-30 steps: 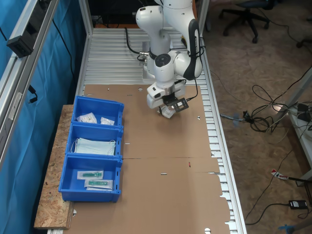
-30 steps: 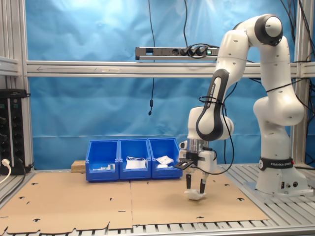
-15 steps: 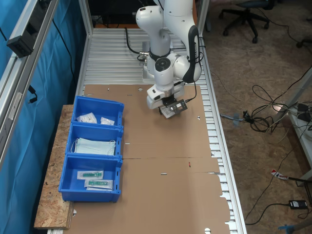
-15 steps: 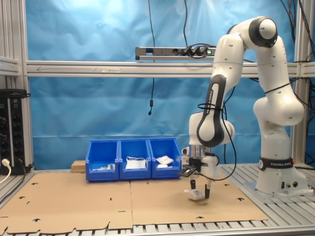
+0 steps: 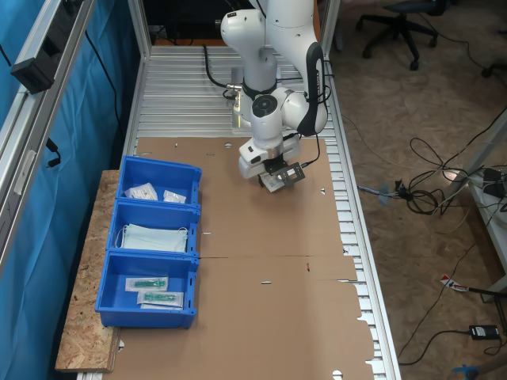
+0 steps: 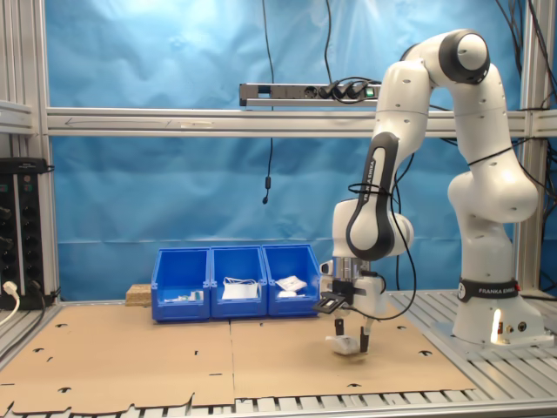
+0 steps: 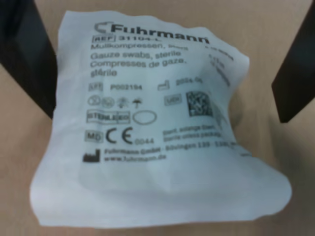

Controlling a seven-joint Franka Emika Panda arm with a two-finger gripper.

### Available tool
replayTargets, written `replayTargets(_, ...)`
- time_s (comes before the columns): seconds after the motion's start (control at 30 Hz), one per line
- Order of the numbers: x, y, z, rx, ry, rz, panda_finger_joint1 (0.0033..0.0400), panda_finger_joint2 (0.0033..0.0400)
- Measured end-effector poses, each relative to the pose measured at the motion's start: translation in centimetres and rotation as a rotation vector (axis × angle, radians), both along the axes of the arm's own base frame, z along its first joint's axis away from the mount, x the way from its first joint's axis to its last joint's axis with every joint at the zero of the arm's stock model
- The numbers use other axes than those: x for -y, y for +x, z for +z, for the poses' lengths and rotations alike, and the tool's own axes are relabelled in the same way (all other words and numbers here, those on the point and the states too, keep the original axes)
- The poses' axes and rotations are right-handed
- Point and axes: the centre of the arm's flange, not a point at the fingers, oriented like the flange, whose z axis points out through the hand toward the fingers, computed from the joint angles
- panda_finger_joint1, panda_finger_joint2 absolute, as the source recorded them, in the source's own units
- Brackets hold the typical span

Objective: Pick and place sorting task of medical equipment.

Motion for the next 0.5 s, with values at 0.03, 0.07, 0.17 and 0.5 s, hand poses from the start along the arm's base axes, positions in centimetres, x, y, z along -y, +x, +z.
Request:
replayTargets(0.03, 0.0, 0.1, 0.0, 0.002, 0.0, 0.0, 0.04, 0.04)
replayTargets(0.07, -0.1, 0.3, 0.1, 0.006, 0.001, 0.0, 0.04, 0.04)
replayTargets(0.17, -0.1, 0.6, 0.2, 0.013, 0.003, 0.0, 0.04, 0.04)
replayTargets(0.5, -0.3, 1.5, 0.6, 0.031, 0.006, -0.001, 0.04, 0.04)
